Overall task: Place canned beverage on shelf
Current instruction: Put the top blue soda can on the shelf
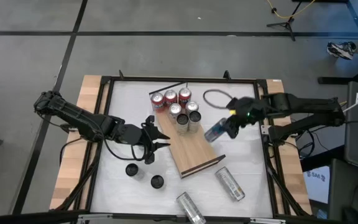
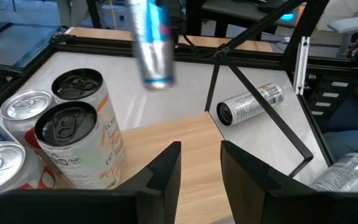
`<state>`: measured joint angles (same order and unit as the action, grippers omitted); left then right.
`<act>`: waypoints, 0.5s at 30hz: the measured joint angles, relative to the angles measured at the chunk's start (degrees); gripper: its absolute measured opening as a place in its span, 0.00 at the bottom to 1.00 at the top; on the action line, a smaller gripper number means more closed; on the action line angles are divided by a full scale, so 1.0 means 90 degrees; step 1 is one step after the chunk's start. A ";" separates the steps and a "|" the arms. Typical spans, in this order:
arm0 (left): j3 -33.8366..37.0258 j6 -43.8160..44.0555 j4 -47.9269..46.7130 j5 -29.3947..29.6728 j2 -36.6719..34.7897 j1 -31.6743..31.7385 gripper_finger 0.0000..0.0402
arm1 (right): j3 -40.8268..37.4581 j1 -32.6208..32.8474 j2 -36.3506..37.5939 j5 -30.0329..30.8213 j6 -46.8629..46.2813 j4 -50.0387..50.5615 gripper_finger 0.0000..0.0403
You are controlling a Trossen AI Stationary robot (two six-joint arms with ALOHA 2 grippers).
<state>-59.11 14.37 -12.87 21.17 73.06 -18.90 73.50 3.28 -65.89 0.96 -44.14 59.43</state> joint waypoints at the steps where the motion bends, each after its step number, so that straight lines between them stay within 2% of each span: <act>1: 0.0001 0.0000 0.0002 0.0039 0.0000 0.0000 0.26 | 0.0018 0.0164 -0.0056 0.0002 -0.0078 -0.0069 0.58; 7: 0.0000 0.0000 0.0004 0.0085 0.0000 0.0002 0.26 | 0.0323 0.0925 -0.0698 0.0255 -0.0230 -0.0108 0.58; 15: 0.0000 0.0000 0.0005 0.0082 0.0000 0.0002 0.26 | 0.1035 0.1286 -0.1778 0.0452 -0.0044 0.0124 0.58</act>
<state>-59.11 14.37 -12.82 21.91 73.06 -18.87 82.81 14.86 -81.89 5.03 -44.54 60.55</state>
